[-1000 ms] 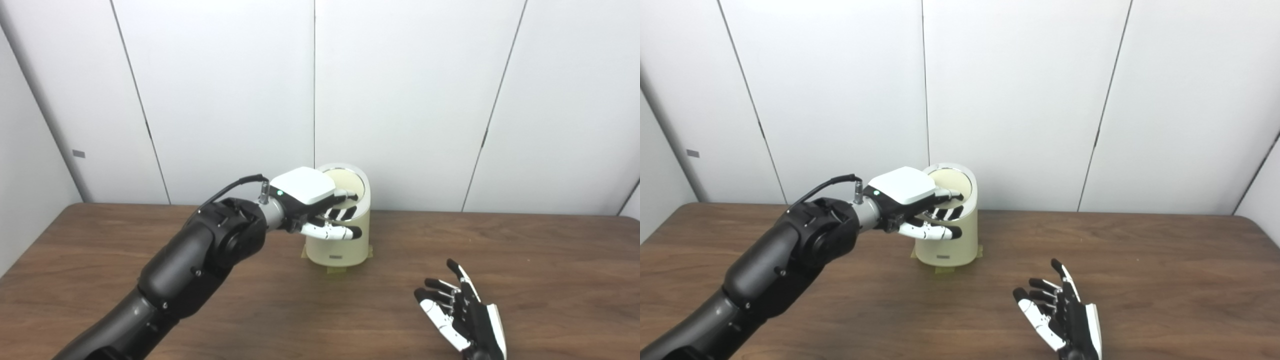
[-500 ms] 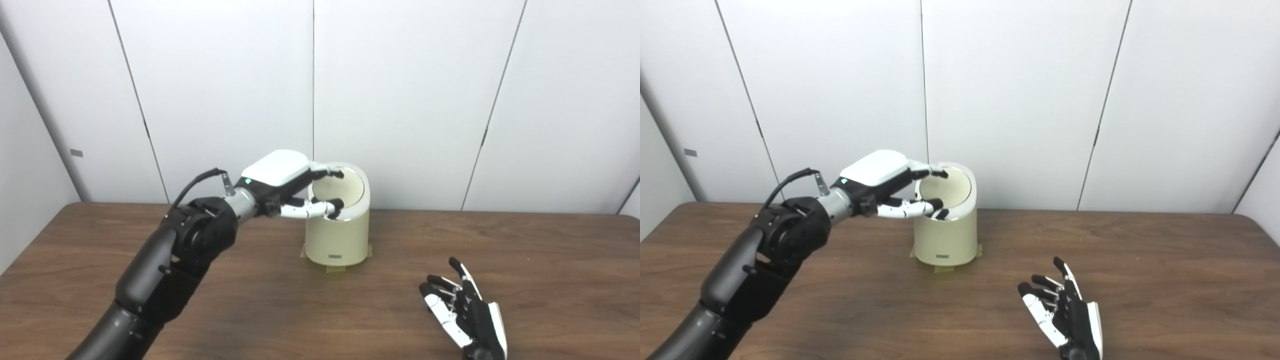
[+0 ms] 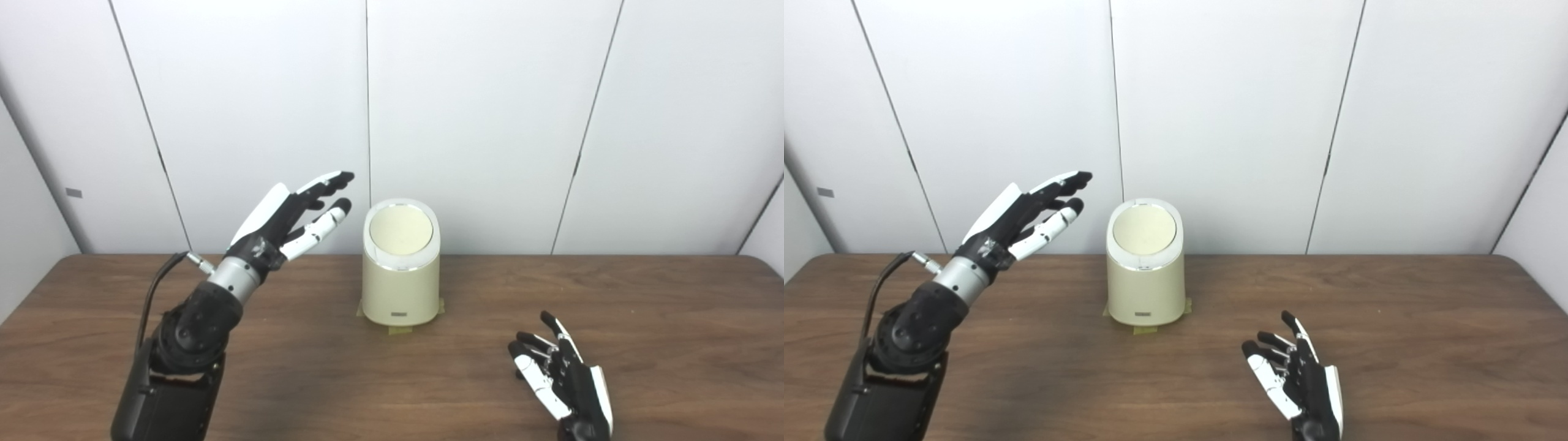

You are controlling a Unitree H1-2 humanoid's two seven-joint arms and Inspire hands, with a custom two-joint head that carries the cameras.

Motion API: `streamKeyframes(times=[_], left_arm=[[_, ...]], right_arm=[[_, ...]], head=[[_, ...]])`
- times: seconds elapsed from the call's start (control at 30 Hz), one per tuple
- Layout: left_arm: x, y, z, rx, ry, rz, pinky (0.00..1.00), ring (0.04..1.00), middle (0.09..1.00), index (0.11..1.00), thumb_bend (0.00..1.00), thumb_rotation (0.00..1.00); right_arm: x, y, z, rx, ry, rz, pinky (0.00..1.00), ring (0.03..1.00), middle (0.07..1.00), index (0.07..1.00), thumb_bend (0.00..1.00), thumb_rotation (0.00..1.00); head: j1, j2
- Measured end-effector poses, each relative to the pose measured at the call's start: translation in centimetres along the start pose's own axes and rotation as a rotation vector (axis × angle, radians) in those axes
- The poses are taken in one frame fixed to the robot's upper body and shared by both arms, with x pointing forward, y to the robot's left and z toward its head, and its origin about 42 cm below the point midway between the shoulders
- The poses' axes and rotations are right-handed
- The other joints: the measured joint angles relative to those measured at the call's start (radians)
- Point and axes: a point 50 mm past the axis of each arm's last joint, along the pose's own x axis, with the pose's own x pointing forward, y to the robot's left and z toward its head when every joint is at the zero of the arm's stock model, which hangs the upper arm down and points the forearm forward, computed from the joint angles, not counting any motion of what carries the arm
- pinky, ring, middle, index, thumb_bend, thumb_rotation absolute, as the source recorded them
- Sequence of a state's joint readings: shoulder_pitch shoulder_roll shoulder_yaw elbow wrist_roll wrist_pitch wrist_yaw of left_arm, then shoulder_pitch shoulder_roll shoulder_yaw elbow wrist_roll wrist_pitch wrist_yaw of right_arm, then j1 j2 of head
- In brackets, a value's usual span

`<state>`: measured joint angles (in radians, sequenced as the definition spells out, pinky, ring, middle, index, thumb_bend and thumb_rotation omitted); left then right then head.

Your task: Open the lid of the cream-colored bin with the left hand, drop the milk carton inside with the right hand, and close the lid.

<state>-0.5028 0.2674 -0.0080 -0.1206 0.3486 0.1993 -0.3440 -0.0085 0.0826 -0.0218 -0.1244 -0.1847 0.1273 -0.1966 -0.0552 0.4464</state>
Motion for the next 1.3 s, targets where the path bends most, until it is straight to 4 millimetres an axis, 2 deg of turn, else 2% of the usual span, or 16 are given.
streamKeyframes(times=[0.1, 0.2, 0.27, 0.37, 0.43, 0.5, 0.6, 0.67, 0.8, 0.87, 1.0, 1.17, 1.27, 1.3], left_arm=[[-2.2, -0.6, -0.4, -0.065, 0.013, 0.028, 0.89, 0.901, 0.906, 0.927, 0.34, 0.85], [-3.9, -2.0, -1.3, -0.152, 0.037, 0.033, 0.89, 0.905, 0.917, 0.938, 0.33, 0.86], [-5.0, -3.2, -2.2, -0.207, 0.068, 0.033, 0.88, 0.908, 0.923, 0.944, 0.32, 0.85], [-6.0, -4.5, -3.4, -0.304, 0.11, 0.059, 0.9, 0.915, 0.93, 0.96, 0.34, 0.82], [-6.5, -5.1, -3.9, -0.36, 0.136, 0.106, 0.92, 0.926, 0.934, 0.978, 0.38, 0.87], [-7.0, -5.7, -4.1, -0.386, 0.154, 0.136, 0.92, 0.933, 0.941, 0.995, 0.34, 0.93], [-8.1, -7.0, -4.3, -0.405, 0.181, 0.145, 0.96, 0.943, 0.946, 0.992, 0.33, 0.96], [-8.8, -8.0, -4.5, -0.408, 0.206, 0.141, 0.98, 0.956, 0.958, 0.998, 0.32, 0.96], [-10.2, -9.8, -4.8, -0.464, 0.25, 0.157, 0.96, 0.964, 0.971, 1.0, 0.35, 0.98], [-10.5, -10.1, -4.9, -0.495, 0.255, 0.159, 0.96, 0.957, 0.969, 1.0, 0.35, 0.98], [-11.0, -10.0, -5.1, -0.501, 0.264, 0.168, 0.95, 0.96, 0.967, 1.0, 0.33, 1.0], [-12.6, -10.1, -5.8, -0.5, 0.291, 0.171, 0.97, 0.973, 0.986, 1.0, 0.33, 0.99], [-13.2, -10.5, -6.0, -0.524, 0.309, 0.178, 0.98, 0.977, 0.987, 1.0, 0.34, 0.98], [-13.3, -10.5, -6.1, -0.534, 0.313, 0.187, 0.99, 0.98, 0.989, 1.0, 0.36, 0.99]], right_arm=[[0.2, -0.6, 0.0, 0.002, -0.011, -0.011, 0.6, 0.723, 0.802, 0.91, 0.7, 0.53], [0.4, -0.9, 0.1, -0.002, -0.02, -0.018, 0.61, 0.756, 0.851, 0.917, 0.69, 0.49], [0.7, -1.0, 0.2, -0.016, -0.025, -0.017, 0.65, 0.807, 0.887, 0.927, 0.71, 0.52], [0.9, -1.2, 0.0, -0.024, -0.029, -0.009, 0.72, 0.868, 0.93, 0.953, 0.75, 0.62], [1.1, -1.2, -0.1, -0.009, -0.039, 0.004, 0.79, 0.904, 0.959, 0.982, 0.77, 0.69], [1.3, -1.3, 0.0, 0.006, -0.05, 0.024, 0.86, 0.942, 0.991, 0.997, 0.76, 0.73], [2.0, -1.6, 0.2, 0.011, -0.06, 0.067, 0.88, 0.969, 0.999, 1.0, 0.76, 0.75], [2.7, -1.9, 0.6, 0.02, -0.072, 0.092, 0.89, 0.989, 1.0, 1.0, 0.79, 0.72], [3.6, -2.1, 1.4, 0.068, -0.085, 0.112, 0.89, 1.0, 1.0, 1.0, 0.82, 0.69], [3.5, -2.0, 1.8, 0.063, -0.092, 0.124, 0.87, 1.0, 1.0, 1.0, 0.85, 0.72], [3.3, -2.1, 3.0, -0.02, -0.133, 0.139, 0.88, 1.0, 1.0, 1.0, 0.94, 0.73], [3.3, -2.8, 4.0, -0.11, -0.145, 0.118, 0.91, 0.982, 1.0, 1.0, 0.98, 0.66], [3.3, -2.8, 4.0, -0.101, -0.13, 0.124, 0.9, 0.992, 1.0, 1.0, 0.97, 0.67], [3.2, -2.8, 3.9, -0.086, -0.122, 0.133, 0.89, 0.996, 1.0, 1.0, 0.93, 0.69]], head=[[0.0, 0.005], [-0.003, 0.006], [-0.003, 0.006], [-0.023, 0.012], [-0.034, 0.014], [-0.04, 0.014], [-0.044, 0.014], [-0.044, 0.014], [-0.072, 0.028], [-0.081, 0.035], [-0.095, 0.041], [-0.117, 0.045], [-0.115, 0.054], [-0.115, 0.057]])
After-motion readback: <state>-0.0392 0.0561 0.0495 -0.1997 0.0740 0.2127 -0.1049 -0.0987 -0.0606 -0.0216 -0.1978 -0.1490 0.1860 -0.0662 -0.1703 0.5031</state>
